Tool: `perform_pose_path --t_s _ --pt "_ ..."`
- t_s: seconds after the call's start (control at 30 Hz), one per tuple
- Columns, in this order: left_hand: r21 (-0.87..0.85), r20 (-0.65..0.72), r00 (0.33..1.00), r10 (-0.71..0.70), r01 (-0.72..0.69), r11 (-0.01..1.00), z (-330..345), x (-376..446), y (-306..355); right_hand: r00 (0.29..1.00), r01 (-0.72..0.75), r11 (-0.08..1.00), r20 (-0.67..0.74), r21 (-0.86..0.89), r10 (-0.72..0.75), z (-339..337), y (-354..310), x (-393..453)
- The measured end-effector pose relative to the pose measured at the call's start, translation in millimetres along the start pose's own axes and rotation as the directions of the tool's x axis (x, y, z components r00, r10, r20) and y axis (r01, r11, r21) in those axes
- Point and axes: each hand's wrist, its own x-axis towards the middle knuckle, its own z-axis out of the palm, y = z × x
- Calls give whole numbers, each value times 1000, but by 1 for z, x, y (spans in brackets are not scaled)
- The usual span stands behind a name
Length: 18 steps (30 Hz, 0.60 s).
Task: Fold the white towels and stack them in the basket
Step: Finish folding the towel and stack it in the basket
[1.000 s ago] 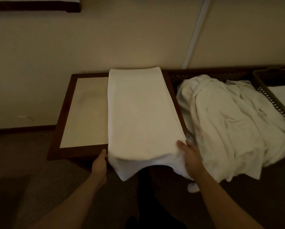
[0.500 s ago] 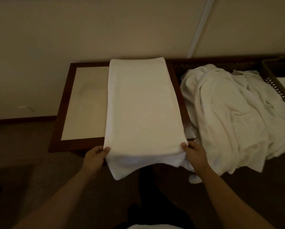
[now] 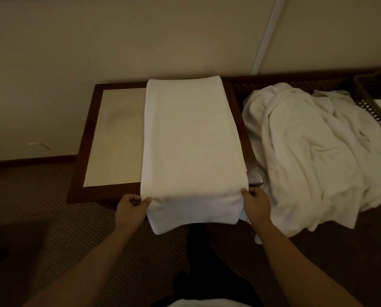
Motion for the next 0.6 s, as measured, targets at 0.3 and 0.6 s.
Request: perform_pose_path --t_s 0.3,0.6 --pt "222 99 985 139 -158 962 -13 8 12 995 63 994 -77 -89 -70 -8 -9 3" --pt "270 37 985 167 -171 948 -9 20 50 992 74 945 -71 -320 -102 -4 -46 13"
